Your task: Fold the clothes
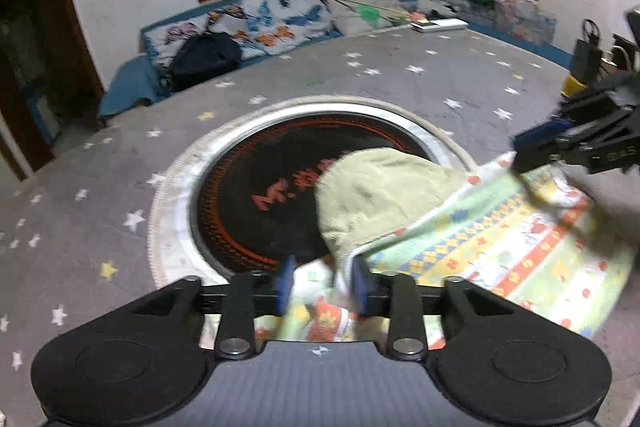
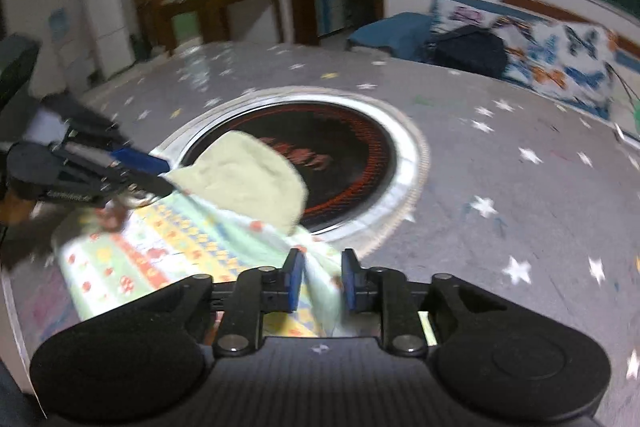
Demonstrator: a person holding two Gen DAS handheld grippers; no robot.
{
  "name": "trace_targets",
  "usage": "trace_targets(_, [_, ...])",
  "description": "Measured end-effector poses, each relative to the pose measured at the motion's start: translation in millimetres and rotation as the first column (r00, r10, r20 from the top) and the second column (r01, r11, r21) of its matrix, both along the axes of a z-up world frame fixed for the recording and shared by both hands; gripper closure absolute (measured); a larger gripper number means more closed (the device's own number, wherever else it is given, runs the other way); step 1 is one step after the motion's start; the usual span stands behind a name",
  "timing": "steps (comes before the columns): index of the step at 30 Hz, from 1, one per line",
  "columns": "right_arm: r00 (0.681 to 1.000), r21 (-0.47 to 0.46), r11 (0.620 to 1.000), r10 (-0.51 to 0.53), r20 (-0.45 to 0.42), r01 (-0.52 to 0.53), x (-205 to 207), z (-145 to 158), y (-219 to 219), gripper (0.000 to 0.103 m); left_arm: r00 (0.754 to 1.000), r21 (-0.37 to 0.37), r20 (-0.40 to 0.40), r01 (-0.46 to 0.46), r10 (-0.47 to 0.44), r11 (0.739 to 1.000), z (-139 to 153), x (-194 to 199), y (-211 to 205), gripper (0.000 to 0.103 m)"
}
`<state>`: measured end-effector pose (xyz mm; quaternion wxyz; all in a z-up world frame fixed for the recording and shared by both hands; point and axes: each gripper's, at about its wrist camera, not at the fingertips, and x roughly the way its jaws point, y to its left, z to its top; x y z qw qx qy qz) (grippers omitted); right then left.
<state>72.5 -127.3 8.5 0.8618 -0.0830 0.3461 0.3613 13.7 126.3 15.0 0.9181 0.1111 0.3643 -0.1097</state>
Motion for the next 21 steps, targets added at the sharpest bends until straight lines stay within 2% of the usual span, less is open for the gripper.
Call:
trace_targets(2, [0.999,0.027,0.999,-0.040,-0.008,0.040,-3.6,-0.4,-11.1,0.076,1.000,-0.007,0.013,-0.009,0.009,1.000,1.6,-0.5,2.5,0.056])
trace_targets(3, [0.998,0.041,0.997,-0.060,-0.014,0.060,-6.1,-1.2,-17.0,0.069,1.000,-0.009,0.017,-0.022,0.022,1.000,2.3,-0.7,3.9,0.052])
trace_targets(4, [0.996,0.060,0.995,-0.082,-0.025,0.083,-9.4,-2.6,-23.9,0.067,0.999,-0.021,0.020,-0.034,0.034,0.999,3.6,-2.0,6.5,0.051])
trace_targets(6, [0.992,0.091,0.988,-0.119,-0.045,0.123,-15.4,-5.2,-36.1,0.065,0.998,-0.042,0.031,-0.057,0.058,0.998,6.1,-4.8,11.9,0.038])
trace_targets(8, [0.987,0.102,0.982,-0.154,-0.048,0.158,-17.3,-9.5,-43.7,0.064,0.996,-0.053,0.048,-0.079,0.081,0.995,8.3,-7.6,16.9,0.030])
trace_targets(12, [0.982,0.129,0.975,-0.176,-0.070,0.183,-15.8,-16.1,-47.2,0.064,0.991,-0.084,0.040,-0.125,0.129,0.989,11.2,-8.9,26.4,0.029])
trace_targets(19, [0.983,0.140,0.974,-0.166,-0.083,0.176,-11.9,-27.4,-31.9,0.065,0.989,-0.048,0.091,-0.117,0.121,0.992,16.2,-15.2,19.9,0.028])
trace_targets(20, [0.983,0.142,0.974,-0.164,-0.085,0.175,-11.3,-29.0,-29.7,0.073,0.988,-0.039,0.095,-0.116,0.119,0.993,15.8,-12.7,17.4,0.028])
trace_targets(21, [0.983,0.144,0.974,-0.163,-0.087,0.174,-10.7,-30.6,-27.5,0.089,0.989,-0.035,0.092,-0.114,0.117,0.993,15.2,-10.5,16.1,0.028])
